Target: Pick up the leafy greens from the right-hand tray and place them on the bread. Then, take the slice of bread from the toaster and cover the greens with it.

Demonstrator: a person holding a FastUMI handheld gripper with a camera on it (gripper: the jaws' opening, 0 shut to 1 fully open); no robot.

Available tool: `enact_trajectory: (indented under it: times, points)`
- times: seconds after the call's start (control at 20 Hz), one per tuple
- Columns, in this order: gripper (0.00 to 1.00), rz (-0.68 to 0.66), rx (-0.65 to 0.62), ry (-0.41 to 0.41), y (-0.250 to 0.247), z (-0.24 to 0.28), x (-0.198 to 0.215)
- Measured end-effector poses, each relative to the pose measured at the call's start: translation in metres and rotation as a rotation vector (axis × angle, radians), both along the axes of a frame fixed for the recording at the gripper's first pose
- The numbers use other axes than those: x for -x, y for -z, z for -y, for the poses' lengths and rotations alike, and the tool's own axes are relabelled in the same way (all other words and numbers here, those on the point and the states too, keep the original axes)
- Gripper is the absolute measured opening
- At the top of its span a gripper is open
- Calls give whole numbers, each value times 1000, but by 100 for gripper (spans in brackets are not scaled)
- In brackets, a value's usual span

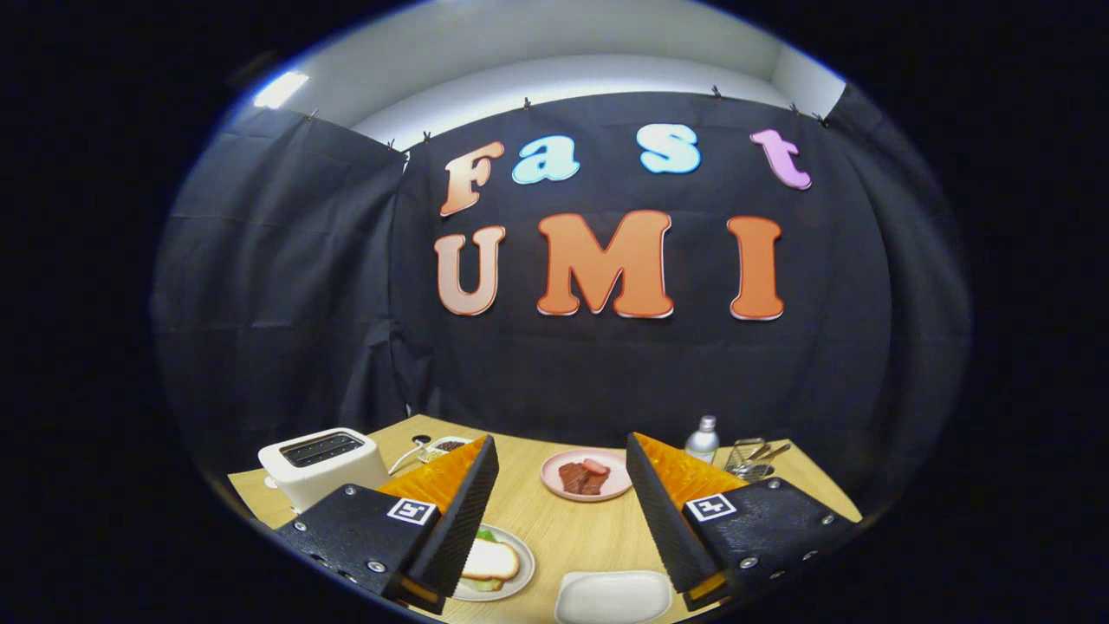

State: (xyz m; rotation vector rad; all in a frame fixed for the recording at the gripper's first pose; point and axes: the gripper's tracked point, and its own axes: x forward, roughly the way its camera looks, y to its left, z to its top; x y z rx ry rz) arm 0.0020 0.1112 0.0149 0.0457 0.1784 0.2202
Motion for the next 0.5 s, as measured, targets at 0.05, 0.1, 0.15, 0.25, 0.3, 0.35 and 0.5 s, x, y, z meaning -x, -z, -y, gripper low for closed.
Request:
enact_trajectory:
  times: [0.05,0.1,0.15,0.25,0.3,0.35,0.5]
  points:
    - [90,17,4,7,-5,2,2]
    - [91,24,6,5,-5,1,7]
    - [91,37,1,-1,-6,-1,9]
    - [93,70,2,4,-12,-1,11]
    - [93,87,4,18,-14,2,11]
    - [94,104,4,33,-16,5,12]
    - [94,138,-9,56,-18,5,17]
